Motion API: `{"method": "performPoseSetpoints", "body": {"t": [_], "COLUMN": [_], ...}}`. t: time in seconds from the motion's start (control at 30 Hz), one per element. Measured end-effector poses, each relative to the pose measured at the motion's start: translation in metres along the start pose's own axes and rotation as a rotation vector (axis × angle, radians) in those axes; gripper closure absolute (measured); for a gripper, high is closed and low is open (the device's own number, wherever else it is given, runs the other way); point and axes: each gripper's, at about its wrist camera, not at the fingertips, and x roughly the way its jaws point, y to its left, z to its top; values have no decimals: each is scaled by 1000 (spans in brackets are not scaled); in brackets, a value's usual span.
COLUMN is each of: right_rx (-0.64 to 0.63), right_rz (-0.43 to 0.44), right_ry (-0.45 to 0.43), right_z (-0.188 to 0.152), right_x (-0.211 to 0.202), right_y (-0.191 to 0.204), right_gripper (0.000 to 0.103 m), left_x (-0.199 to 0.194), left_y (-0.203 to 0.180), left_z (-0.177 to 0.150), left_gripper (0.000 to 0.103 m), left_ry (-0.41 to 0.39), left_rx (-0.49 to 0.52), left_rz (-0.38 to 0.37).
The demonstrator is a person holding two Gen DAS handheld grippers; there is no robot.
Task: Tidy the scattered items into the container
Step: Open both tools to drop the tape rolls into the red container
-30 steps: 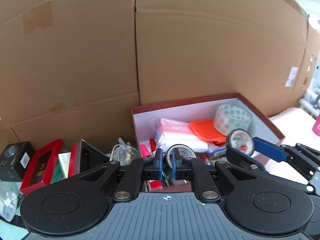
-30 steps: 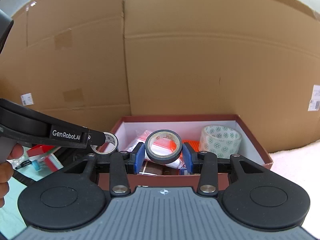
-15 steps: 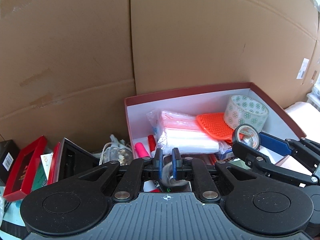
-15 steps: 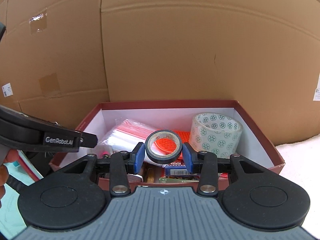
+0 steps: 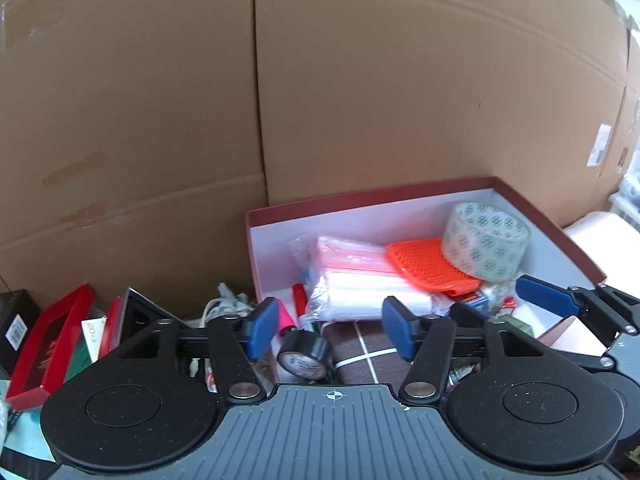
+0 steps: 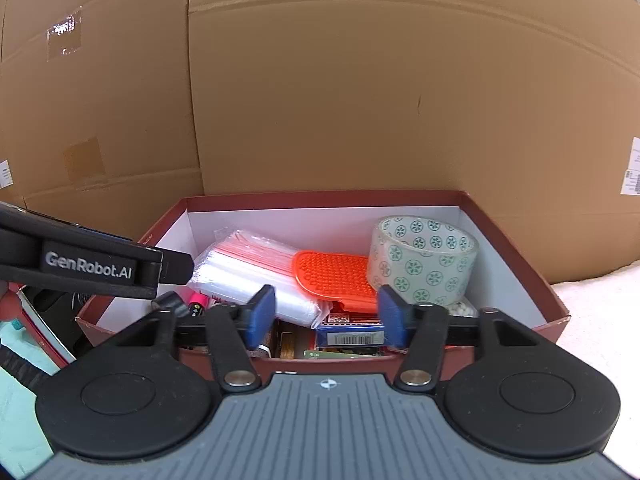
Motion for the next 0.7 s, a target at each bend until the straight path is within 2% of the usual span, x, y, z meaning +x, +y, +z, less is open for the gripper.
{"method": "performPoseSetpoints", "body": {"t": [0.03, 0.1, 0.17, 0.3, 0.7], "right_rx": [0, -8, -17, 2, -17], "right_rz": [-6, -22, -33, -33, -18], "right_ry": [-7, -24, -36, -38, -31], "right_z": [0, -1, -2, -2, -5], "right_x": [-1, -5, -8, -11, -28], "right_y": [0, 1, 3, 1, 12], "right_gripper": [23, 9, 5, 1, 0], "left_x": [-2, -7, -12, -18, -32], "left_y": [-1, -5, -8, -11, -17], "left_z": [-1, -2, -3, -4, -18], "left_gripper": [19, 10, 7, 3, 2], "left_ry": [-12, -49, -83, -98, -93], "left_rx": [2, 12, 22, 33, 46], "left_rz": [11, 50, 90, 94, 106]}}
